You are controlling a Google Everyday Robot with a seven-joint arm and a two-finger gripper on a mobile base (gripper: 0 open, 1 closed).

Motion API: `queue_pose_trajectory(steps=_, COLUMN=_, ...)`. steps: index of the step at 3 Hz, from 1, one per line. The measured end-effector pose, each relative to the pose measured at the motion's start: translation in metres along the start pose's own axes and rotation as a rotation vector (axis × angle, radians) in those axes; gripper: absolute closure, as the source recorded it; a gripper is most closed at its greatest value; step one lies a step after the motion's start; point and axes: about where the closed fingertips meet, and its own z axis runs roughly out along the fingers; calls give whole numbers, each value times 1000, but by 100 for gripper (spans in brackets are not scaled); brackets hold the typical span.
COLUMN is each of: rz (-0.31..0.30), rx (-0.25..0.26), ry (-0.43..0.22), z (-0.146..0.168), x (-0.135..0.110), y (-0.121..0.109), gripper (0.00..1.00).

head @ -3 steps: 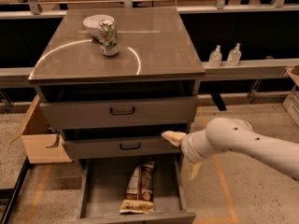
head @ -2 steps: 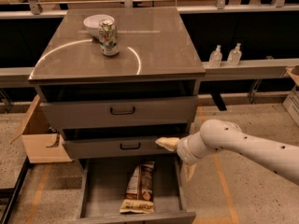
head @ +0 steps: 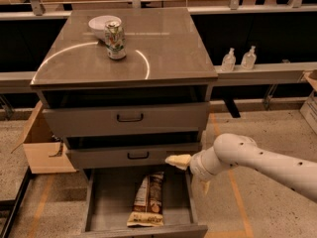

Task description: Pick brown chip bag from bottom drawer and place on counter

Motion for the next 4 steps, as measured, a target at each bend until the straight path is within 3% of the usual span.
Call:
queue_pose_trajectory(steps=1, rz=-95, rx=33, ry=-29, z=42, x=-3, y=-13, gripper=0)
queue_pose_trajectory(steps=2, rz=-250, rx=67, ry=-54, z=114, x=-2, y=-32, gripper=0)
queue_pose_trajectory(steps=3, rz=-382, rx=37, ry=-41, z=184, x=0, y=-40, gripper=0)
queue_pose_trajectory(steps=4, rz=-427, rx=-23, ry=-29, z=243, x=5, y=-34, gripper=0)
